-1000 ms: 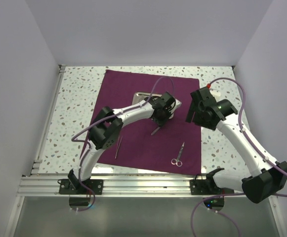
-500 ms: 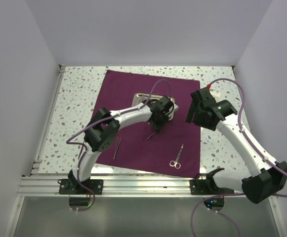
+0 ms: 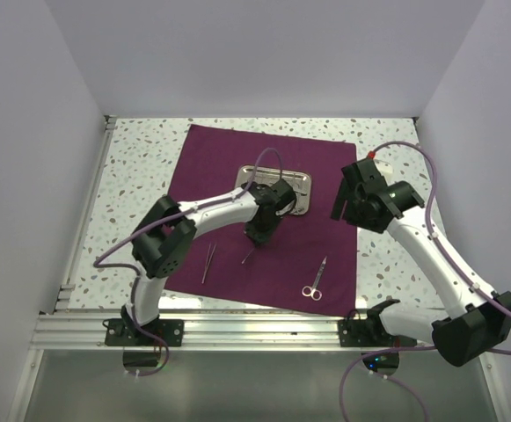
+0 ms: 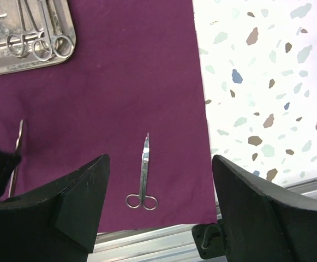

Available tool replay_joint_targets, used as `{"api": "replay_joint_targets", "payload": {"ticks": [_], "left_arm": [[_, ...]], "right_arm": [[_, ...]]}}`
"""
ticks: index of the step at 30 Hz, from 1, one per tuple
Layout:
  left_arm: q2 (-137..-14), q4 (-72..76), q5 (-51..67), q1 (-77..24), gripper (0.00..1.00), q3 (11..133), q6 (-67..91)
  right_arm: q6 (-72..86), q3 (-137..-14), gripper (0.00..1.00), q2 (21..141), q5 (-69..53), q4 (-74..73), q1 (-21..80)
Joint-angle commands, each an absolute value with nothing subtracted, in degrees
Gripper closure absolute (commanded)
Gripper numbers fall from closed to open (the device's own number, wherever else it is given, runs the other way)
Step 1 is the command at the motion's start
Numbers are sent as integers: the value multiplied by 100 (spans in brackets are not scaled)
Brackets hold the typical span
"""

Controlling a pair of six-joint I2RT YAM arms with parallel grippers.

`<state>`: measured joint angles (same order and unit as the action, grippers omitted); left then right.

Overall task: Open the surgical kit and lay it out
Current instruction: Move the medical item into the surgical kit, then pick up the medical item from the container.

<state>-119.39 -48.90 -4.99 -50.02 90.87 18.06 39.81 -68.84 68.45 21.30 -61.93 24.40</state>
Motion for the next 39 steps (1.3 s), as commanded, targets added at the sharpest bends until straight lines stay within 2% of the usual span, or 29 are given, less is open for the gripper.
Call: {"api": "replay_joint_targets", "payload": {"ticks": [1,5,12,16,18,19,20,27,33,39], "left_arm": [[-10814,-4861,-510,-4983,100,8378,2722],[-10240,-4632,-203,-4983,100,7552,3304],[-9765,-4263,-35,-4983,100,7102,3832],[-9826,-4148,263,-4983,49,7022,3902],[-9835,-4210,299,-4983,30,7049,3859],[-9791,-4262,273,-4983,5,7075,3815],[-9765,-4376,203,-4975,0,7197,3797],[-9528,-5115,-158,-4712,0,7998,3481],[-8948,-5177,-53,-4026,0,7796,3366],[-8736,-5212,-140,-3771,0,7655,3331]], "right_arm": [[3859,-6847,21,6811,1952,-5898,2426],[3718,-6943,22,7092,1635,-5433,2426],[3507,-7619,23,8172,1521,-4809,2426],[3349,-8006,25,8884,1328,-4343,2417],[3209,-8269,25,9305,1205,-4053,2417],[3147,-8366,25,9464,1143,-3956,2426],[3042,-8472,25,9596,1029,-3816,2426],[2418,-9998,25,11090,712,-3717,2417],[1934,-11248,25,12383,571,-4201,2426],[1574,-11286,23,12638,448,-4184,2426]]}}
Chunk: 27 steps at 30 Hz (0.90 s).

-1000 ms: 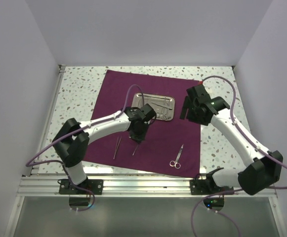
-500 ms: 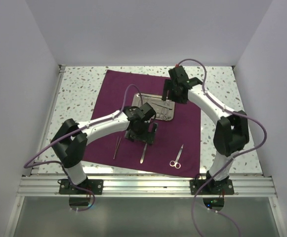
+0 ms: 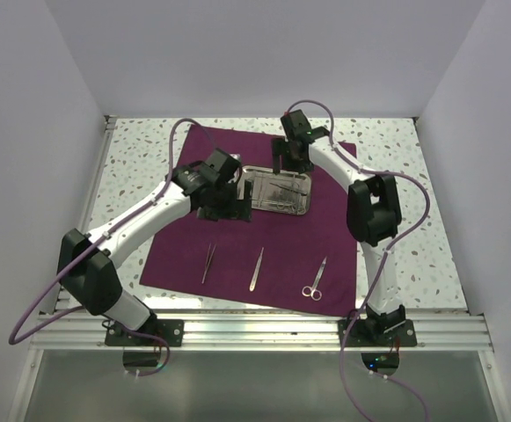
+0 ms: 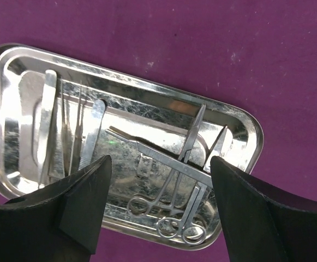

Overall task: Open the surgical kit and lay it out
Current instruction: Pick up the medical item from the container.

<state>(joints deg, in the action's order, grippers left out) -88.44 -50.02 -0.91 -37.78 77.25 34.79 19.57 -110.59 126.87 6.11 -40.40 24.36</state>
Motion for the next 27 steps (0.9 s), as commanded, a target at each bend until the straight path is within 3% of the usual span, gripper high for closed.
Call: {"api": "replay_joint_targets", "payload": {"ticks": [1,27], "left_arm": [[-8745,-5212,-149,-3762,0,7655,3331],[-9123,-5221,-158,-3630,2,7831,3147]], "right_arm": [[1547,-11268,23,12647,457,-4175,2417],[1318,-10564,21,12814,176,-4043,2522]]}}
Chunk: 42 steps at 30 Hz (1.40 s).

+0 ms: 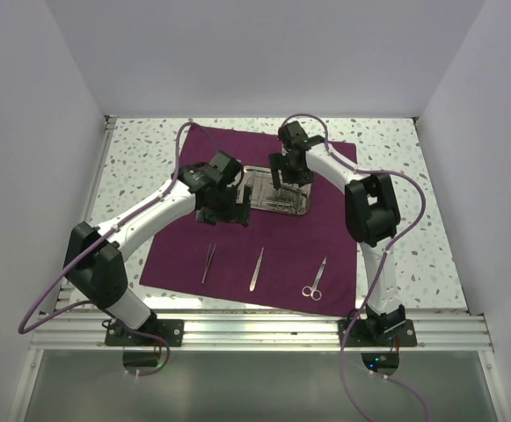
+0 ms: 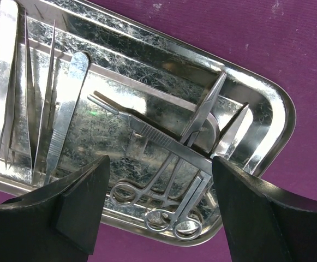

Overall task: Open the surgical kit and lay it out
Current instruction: Pick up the medical item from the container.

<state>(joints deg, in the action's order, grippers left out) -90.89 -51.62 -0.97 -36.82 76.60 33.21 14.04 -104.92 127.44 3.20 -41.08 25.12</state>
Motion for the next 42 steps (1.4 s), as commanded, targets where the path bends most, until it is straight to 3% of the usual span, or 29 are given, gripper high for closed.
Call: {"api": "replay_joint_targets", "payload": {"ticks": [1,11,14,17,18,20,21,25,31,42], "left_arm": [[-9132,-5229,-167,-3630,3,7848,3146],[-9255,-5273,-158,-3595,5,7919,3068],[-9299,-5273,-149,-3586,5,7945,3050],[-9343,-5238,-141,-3586,6,7937,3032],[-9351,-5230,-141,-3577,5,7937,3032],[-9378,-5212,-123,-3568,6,7937,3032],[-9378,-5195,-123,-3577,6,7937,3024],[-9387,-5133,-114,-3568,7,7910,3023],[-9395,-5054,-105,-3568,8,7866,3032],[-9308,-5001,-79,-3568,10,7858,2997]], "right_arm": [[1318,-10564,21,12832,167,-4034,2531],[1345,-10880,23,13263,149,-4166,2531],[1388,-10811,29,13280,150,-4175,2522],[1406,-10609,44,13219,149,-4157,2531],[1406,-10565,54,13210,149,-4140,2523],[1415,-10407,62,13166,167,-4148,2531],[1415,-10354,70,13140,176,-4148,2523],[1415,-10082,88,13017,193,-4105,2531],[1424,-10037,93,12824,325,-4192,2523],[1573,-11012,93,12402,545,-4895,2523]]}}
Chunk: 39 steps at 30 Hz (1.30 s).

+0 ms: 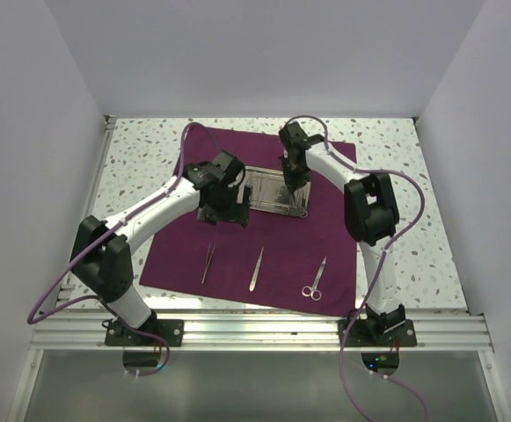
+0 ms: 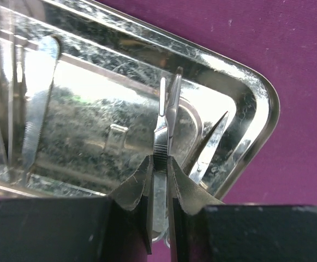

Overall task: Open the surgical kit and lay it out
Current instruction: Pick up the medical item from the container, then place the medical item in the surgical kit.

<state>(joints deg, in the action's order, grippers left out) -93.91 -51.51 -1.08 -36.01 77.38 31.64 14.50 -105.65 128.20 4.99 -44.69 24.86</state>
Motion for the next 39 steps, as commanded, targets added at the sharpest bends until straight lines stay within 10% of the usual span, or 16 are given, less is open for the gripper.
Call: {"api": "replay_joint_targets", "payload": {"ticks": [1,12,22,39], "left_arm": [[-9299,-5001,-70,-3568,10,7849,2997],[-9062,-4957,-140,-3568,11,7717,2945],[-9685,-5045,-203,-3007,12,9016,2488],[-10521,-4922,211,-2470,13,10020,2153]], "right_arm": [[1599,-11056,92,12375,536,-4939,2522],[2108,-10987,94,11884,176,-5115,2627],[4762,-7677,100,9680,-1449,-3263,3164],[6935,-6108,95,9386,-1275,-3110,4587]]}}
